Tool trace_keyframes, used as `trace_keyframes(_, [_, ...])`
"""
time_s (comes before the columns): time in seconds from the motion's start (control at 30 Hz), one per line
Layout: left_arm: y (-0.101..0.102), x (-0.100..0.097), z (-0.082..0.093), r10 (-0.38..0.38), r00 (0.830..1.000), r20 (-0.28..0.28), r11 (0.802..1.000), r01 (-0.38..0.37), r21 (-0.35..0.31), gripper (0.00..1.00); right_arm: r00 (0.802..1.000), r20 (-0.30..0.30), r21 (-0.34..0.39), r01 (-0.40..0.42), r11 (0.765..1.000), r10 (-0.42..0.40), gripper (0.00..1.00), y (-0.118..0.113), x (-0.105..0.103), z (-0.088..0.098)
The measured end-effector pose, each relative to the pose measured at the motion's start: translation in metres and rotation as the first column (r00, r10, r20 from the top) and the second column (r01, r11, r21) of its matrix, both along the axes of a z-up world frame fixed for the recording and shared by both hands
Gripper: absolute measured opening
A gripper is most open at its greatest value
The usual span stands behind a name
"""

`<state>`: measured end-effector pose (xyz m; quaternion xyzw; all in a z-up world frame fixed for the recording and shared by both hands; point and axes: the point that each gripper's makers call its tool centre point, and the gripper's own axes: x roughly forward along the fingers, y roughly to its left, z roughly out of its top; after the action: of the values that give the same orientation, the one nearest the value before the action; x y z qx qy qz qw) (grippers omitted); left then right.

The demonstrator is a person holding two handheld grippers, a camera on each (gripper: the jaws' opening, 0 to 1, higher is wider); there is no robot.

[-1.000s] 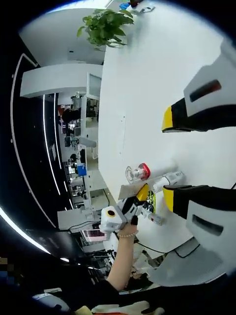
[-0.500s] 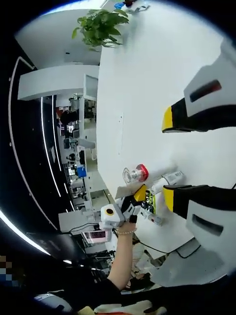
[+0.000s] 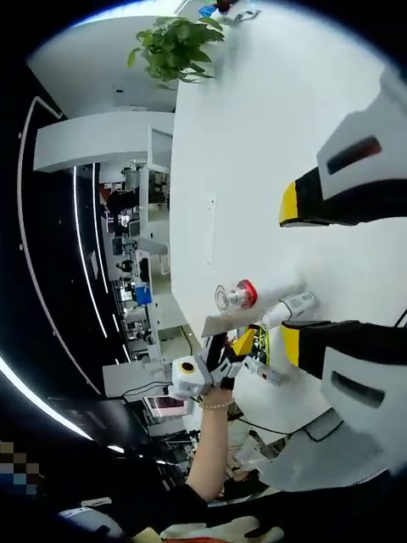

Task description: Arrange the skincare products in the storage area until every visible bottle or jar stands upright without overlapping.

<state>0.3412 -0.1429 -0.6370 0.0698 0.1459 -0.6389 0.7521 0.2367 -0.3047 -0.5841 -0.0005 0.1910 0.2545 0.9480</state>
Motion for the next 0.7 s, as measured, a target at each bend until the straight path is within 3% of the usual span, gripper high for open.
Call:
trace_keyframes(0.17, [0.009,-0.021,0.016,0.056,0.998,-0.026,0.998,-0.056,0.003,0.46,1.0,0.01,-0.004,0.027,1.0,-0.027,0.44,-0.01,-0.018,0.005])
trace_keyframes(0.33, [0.02,-0.041,0.039,0.131,0.99,-0.049,0.99,-0.133,-0.046,0.53,0.998,0.019,0.001,0.066,0.998,-0.066,0.45,-0.023,-0.037,0.007])
trace_keyframes(0.43, [0.039,-0.043,0.043,0.194,0.978,-0.083,0.978,-0.199,-0.061,0.57,0.996,0.024,0.01,0.083,0.996,-0.083,0.46,-0.028,-0.044,0.006])
trace_keyframes(0.53, [0.056,-0.056,0.042,0.251,0.96,-0.123,0.966,-0.257,-0.035,0.65,0.996,0.021,0.002,0.083,0.997,-0.083,0.48,-0.028,-0.047,0.001])
trace_keyframes(0.63, [0.066,-0.072,0.043,0.274,0.954,-0.119,0.961,-0.278,-0.015,0.68,0.998,0.016,-0.013,0.067,0.998,-0.067,0.48,-0.027,-0.047,-0.001])
trace_keyframes(0.7, [0.076,-0.075,0.039,0.326,0.932,-0.156,0.944,-0.33,-0.001,0.69,0.999,0.019,-0.023,0.05,0.999,-0.049,0.5,-0.026,-0.047,-0.003])
